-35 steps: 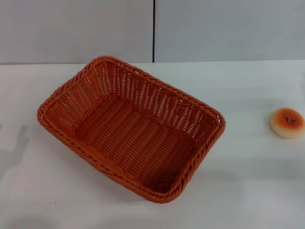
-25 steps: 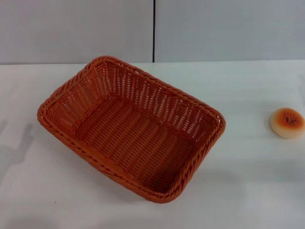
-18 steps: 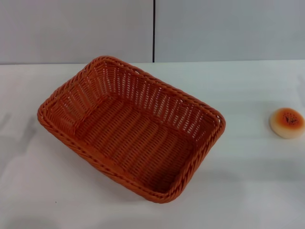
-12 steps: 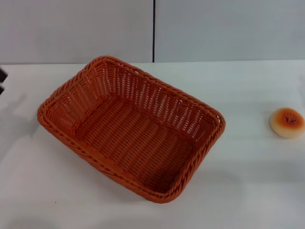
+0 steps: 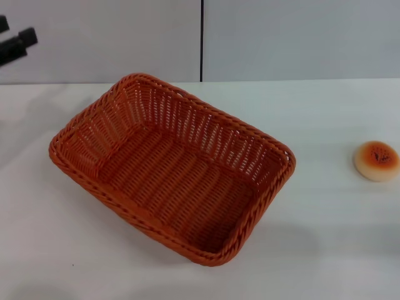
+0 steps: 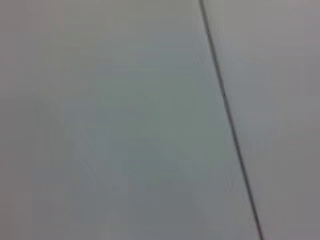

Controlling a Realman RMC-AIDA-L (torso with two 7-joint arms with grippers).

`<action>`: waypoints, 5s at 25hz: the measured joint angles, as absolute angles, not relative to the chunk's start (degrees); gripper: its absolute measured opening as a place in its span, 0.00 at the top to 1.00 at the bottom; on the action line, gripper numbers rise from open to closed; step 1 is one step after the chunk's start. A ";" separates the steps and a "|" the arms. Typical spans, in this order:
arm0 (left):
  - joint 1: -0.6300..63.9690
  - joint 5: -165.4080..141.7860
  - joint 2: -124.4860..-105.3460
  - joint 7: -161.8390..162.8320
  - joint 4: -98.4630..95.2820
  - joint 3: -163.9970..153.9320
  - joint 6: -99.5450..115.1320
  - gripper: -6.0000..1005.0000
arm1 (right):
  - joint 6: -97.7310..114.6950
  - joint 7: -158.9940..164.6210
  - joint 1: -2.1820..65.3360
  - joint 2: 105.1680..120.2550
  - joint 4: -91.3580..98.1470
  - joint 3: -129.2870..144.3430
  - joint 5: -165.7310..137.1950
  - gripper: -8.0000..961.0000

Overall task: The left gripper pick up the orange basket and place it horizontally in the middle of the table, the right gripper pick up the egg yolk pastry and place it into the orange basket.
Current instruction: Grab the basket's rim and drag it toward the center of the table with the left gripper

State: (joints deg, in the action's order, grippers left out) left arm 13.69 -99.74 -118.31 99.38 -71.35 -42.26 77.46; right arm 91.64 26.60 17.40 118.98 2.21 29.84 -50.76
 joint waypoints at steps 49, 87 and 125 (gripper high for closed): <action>16.19 -139.22 -118.66 134.88 -85.71 -78.45 62.01 0.25 | 100.17 28.74 13.71 118.92 -0.75 27.52 -51.07 0.43; 19.21 -147.14 -118.66 136.45 -84.01 -78.36 76.34 0.42 | 99.84 30.90 16.39 118.92 -0.86 27.67 -51.06 0.44; 17.09 -129.00 -118.65 165.15 -73.80 -62.38 73.09 0.78 | 93.19 50.69 22.33 110.57 7.78 26.97 -52.04 0.45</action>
State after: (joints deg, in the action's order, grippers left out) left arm 17.08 -129.00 -118.65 165.15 -73.80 -62.38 73.09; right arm 93.19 50.69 22.33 110.57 7.79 26.97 -52.04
